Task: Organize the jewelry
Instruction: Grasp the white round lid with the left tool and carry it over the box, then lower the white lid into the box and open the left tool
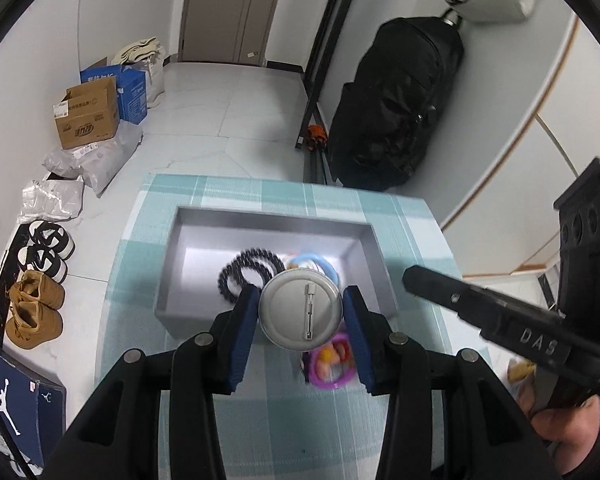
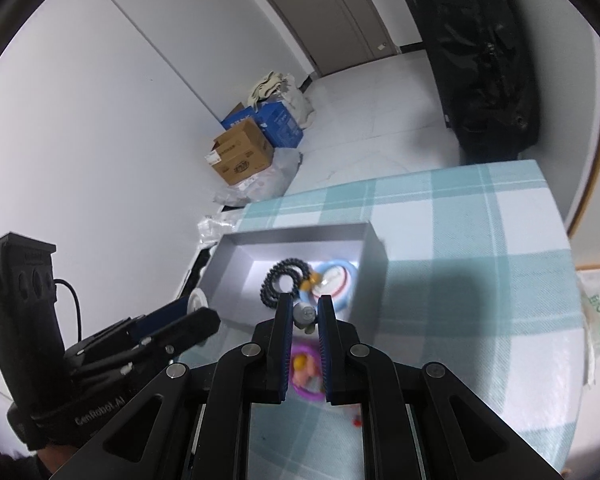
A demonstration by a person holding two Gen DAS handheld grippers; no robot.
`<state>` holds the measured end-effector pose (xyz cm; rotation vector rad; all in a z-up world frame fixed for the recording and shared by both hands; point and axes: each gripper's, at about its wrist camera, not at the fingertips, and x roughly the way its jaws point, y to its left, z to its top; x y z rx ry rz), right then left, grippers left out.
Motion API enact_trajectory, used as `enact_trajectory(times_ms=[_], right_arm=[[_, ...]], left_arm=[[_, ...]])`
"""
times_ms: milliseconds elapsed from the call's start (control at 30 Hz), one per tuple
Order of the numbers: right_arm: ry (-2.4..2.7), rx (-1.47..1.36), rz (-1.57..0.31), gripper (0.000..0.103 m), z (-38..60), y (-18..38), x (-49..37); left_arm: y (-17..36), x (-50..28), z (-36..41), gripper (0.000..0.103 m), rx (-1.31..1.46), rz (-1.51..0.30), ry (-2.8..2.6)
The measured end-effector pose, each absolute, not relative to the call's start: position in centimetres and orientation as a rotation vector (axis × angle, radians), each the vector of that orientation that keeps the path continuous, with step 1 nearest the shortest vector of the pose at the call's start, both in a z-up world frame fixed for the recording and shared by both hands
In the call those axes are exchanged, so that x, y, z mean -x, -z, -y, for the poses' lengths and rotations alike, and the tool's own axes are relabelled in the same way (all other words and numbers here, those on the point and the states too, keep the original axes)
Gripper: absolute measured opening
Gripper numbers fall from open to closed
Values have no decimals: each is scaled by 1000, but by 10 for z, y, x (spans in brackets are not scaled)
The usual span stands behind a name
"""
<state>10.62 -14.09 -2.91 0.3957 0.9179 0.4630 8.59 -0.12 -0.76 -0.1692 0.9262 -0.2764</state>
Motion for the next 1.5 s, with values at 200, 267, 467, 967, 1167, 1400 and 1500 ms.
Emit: enact_trajectory(times_ms=[200, 267, 467, 967, 1167, 1400, 1500], right_arm=[[-484, -375, -917, 11, 130, 30, -130], [-479, -360, -925, 11, 127, 35, -138], [-502, -412, -975, 11, 126, 51, -157], [-531, -482, -1006, 11, 131, 60, -165], [-519, -497, -1014, 12, 132, 64, -164], [-496, -537, -1008, 33, 138, 64, -162], [-502, -520, -974, 46, 138, 55, -156]], left_arm=[[14, -111, -1, 38, 194, -948, 278], [18, -118, -2, 38, 196, -962, 275], [26, -136, -8, 38, 244, -997, 278], [33, -148, -7, 38, 237, -1031, 259], [38, -150, -12, 38, 256, -1025, 216], [43, -151, -20, 57, 341, -1042, 199], [39, -147, -15, 65, 295, -1026, 180]])
